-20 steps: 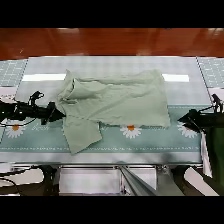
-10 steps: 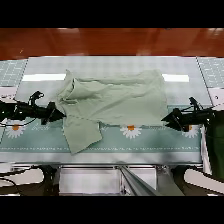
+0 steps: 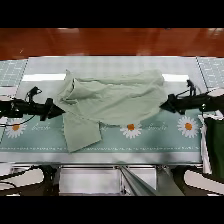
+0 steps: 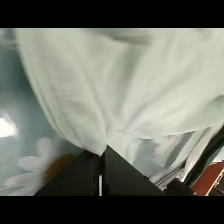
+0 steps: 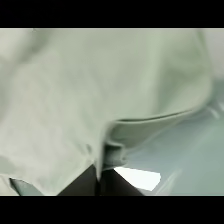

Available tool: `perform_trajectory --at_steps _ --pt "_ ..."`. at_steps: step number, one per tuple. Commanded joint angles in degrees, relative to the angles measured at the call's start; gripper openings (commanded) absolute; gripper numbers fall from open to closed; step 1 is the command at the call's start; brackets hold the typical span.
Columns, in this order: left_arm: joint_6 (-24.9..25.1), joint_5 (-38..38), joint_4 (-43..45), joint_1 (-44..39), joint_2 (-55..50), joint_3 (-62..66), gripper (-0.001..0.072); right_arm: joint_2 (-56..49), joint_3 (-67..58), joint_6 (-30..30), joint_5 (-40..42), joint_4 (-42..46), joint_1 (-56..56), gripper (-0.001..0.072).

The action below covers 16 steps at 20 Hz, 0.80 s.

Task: Fold the shirts.

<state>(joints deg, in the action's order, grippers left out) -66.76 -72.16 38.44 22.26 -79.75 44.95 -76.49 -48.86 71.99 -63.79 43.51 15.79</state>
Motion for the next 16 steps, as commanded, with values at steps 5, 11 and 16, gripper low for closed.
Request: perform_trajectory --at_steps 5,11,16 --pt "1.62 0.22 -15.74 -0.02 20.00 21.29 0.0016 13.51 -36.20 3.58 -5.90 3.63 -0.50 0.0030" --pt "0.04 5.97 -15.32 6.67 34.01 44.17 0.0016 23.80 -60.35 8.41 -7.78 16.33 -0.48 0.0030" --pt "-2.08 7.04 -15.26 10.93 45.53 49.64 0.0016 35.12 -62.49 9.90 -9.77 23.61 -0.50 0.0031"
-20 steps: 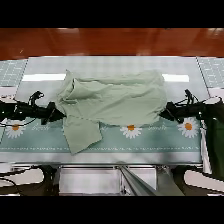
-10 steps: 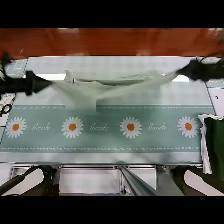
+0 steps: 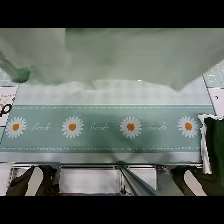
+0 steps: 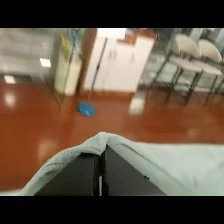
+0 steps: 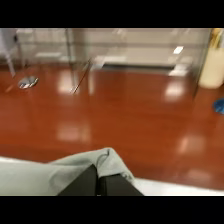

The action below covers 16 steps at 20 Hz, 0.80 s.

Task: Fold the shirts.

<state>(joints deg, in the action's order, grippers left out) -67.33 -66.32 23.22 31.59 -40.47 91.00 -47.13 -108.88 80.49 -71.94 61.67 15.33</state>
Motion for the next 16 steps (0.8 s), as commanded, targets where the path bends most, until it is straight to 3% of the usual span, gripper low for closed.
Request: perform_trajectory --at_steps 1,2,6,8,11,16 --pt "-1.51 1.27 2.36 -1.11 8.59 3.61 0.0016 7.61 -2.47 1.40 -3.39 6.95 -0.04 0.0031" --pt "-1.75 1.29 6.60 -4.33 10.45 3.61 0.0016 9.05 -2.47 1.66 -5.60 8.66 -0.04 0.0030" --pt "-16.06 1.20 36.35 -14.84 17.88 3.61 0.0016 13.03 -2.27 4.22 -10.82 13.44 -0.09 0.0031" --pt "-20.44 0.59 44.72 -16.87 20.31 3.61 0.0016 13.62 -2.29 4.57 -12.13 13.84 -0.09 0.0030" --pt "-21.62 -2.89 47.80 -16.87 20.26 3.17 0.0016 13.62 0.44 5.03 -13.25 13.70 -0.09 0.0031" --pt "-24.90 -7.48 44.41 -16.87 14.03 -3.10 0.0016 12.17 13.70 5.86 -12.87 9.11 -0.09 0.0031"
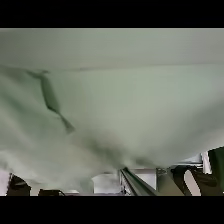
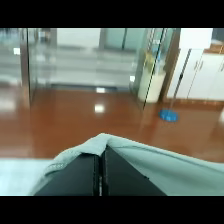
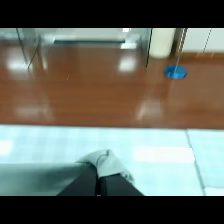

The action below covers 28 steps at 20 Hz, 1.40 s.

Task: Fold the shirts.

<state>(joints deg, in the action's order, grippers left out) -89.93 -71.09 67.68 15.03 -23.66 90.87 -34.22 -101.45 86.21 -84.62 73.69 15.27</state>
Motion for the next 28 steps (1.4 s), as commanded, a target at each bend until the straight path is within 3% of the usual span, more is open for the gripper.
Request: perform_trajectory --at_steps 1,5,7,15,19,23,27,28 --pt "-1.90 -2.40 -2.10 -0.31 -4.90 -5.09 0.0016 -2.03 10.05 -0.98 0.22 -5.68 -0.02 0.0031" --pt "4.57 -1.95 -9.97 -0.42 -16.44 -13.14 0.0016 -10.01 23.41 -6.32 7.17 -15.65 -0.09 0.0031" --pt "7.08 0.22 -11.02 -0.59 -24.20 -15.30 0.0016 -17.03 25.77 -8.96 11.19 -16.15 -1.25 0.0030" --pt "8.48 20.68 -17.33 -1.97 -58.07 -14.32 0.0016 -52.15 20.09 -11.10 31.01 -20.20 -6.21 0.0031" --pt "8.48 22.58 -20.17 -2.25 -69.96 -10.47 0.0017 -65.24 9.86 -10.84 29.99 -21.33 -6.49 0.0031" --pt "8.46 21.53 -20.20 -3.30 -75.01 -9.81 0.0017 -70.49 5.33 -9.99 27.15 -21.03 -6.49 0.0031" --pt "8.90 13.90 -20.20 -2.43 -75.08 -8.96 0.0017 -69.92 5.33 -10.08 21.79 -20.15 -5.66 0.0031" --pt "11.37 10.12 -20.13 -2.25 -74.58 -8.55 0.0017 -69.33 5.33 -10.23 18.64 -20.20 -5.31 0.0031"
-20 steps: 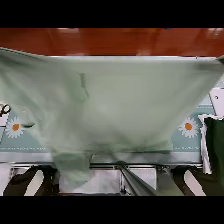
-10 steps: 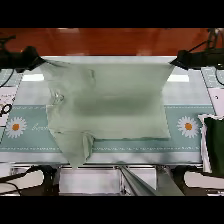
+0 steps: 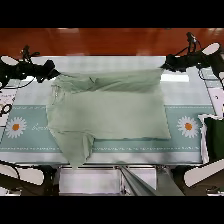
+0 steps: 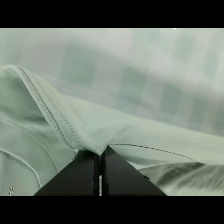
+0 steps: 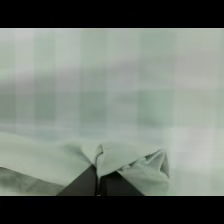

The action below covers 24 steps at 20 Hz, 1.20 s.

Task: Fold the shirts.

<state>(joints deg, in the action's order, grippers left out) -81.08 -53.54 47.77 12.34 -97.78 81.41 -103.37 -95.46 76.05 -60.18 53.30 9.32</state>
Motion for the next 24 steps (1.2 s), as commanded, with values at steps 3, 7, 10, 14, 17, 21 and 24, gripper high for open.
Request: perform_trajectory --at_steps 3,7,10,14,17,21,24 --pt "6.86 -16.87 5.33 0.85 1.64 0.55 0.0016 0.74 -0.59 -0.61 -15.58 4.74 0.98 0.0031" --pt "5.86 -23.21 11.19 1.44 2.25 -1.60 0.0016 0.68 3.41 -0.22 -19.56 7.32 0.85 0.0031" --pt "5.84 -25.14 11.43 1.55 2.23 -3.15 0.0016 0.68 5.25 -0.02 -19.54 7.32 0.85 0.0031" --pt "5.84 -25.44 11.41 1.55 2.10 -5.92 0.0016 0.24 7.21 0.24 -19.43 7.32 0.85 0.0031" --pt "5.84 -25.88 11.39 1.55 2.08 -7.61 0.0017 -0.46 7.74 0.90 -19.58 7.32 0.81 0.0031" --pt "3.80 -30.77 11.50 1.79 2.14 -7.32 0.0362 -0.31 7.72 4.33 -22.71 7.21 0.96 0.0418" --pt "-0.24 -35.87 11.82 3.58 3.98 -6.80 0.0505 2.21 7.39 5.29 -29.73 7.91 3.61 0.0411"
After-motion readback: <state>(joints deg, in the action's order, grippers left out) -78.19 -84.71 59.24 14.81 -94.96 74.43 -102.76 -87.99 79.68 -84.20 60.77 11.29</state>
